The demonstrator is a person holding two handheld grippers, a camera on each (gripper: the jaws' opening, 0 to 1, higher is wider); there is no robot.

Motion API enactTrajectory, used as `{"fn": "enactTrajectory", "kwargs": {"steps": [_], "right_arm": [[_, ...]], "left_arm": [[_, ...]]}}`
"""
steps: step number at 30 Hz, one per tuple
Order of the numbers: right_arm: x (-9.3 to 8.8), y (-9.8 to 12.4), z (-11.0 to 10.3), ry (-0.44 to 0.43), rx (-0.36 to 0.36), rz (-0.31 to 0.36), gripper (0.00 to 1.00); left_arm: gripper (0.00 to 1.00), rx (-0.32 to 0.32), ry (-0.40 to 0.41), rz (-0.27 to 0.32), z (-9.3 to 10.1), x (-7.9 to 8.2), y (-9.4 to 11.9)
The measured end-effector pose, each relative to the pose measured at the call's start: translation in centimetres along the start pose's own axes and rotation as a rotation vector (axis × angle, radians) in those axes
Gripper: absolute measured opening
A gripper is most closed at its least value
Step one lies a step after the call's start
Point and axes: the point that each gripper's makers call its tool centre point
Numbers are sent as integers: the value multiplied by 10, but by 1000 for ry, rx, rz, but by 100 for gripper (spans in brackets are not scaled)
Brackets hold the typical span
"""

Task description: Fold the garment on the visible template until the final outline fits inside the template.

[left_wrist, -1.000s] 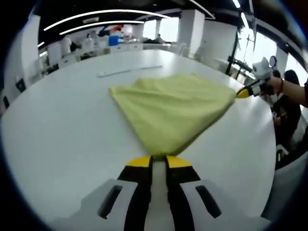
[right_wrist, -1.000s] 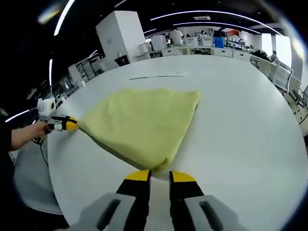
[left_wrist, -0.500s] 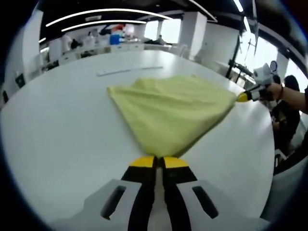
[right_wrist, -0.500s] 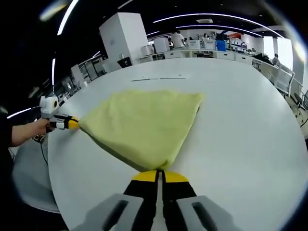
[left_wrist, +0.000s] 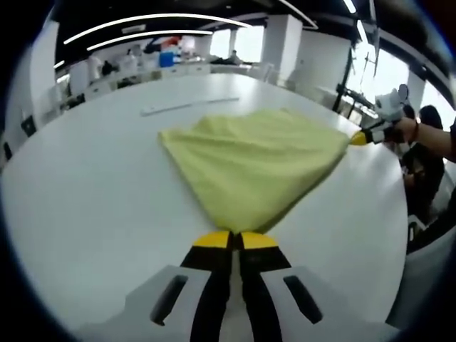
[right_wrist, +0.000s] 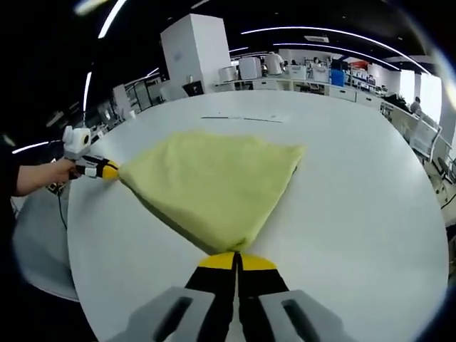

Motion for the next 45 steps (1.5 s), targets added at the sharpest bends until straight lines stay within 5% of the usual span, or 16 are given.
{"fn": "enactTrajectory", "kwargs": {"steps": [7, 16, 32, 45], "right_arm": [[1, 2, -2, -8, 15, 7, 0], [2, -1, 1, -132, 12, 42, 3], [13, -2, -2, -120, 68, 118, 0], [8, 8, 7, -56, 17, 65, 0]], "left_arm": [[0, 0, -10, -4, -1, 0, 0], [0, -2, -7, -5, -1, 0, 0], [0, -4, -18, -18, 0, -1, 0], [0, 3, -58, -8, -1, 2, 2]]}}
Point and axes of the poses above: the point that each gripper's makers call its tool centre point, and the gripper's own axes: y roughly backward along the fingers, z roughly to its right, x roughly out of its top, and after that the axes turned 10 degrees about x, right-handed
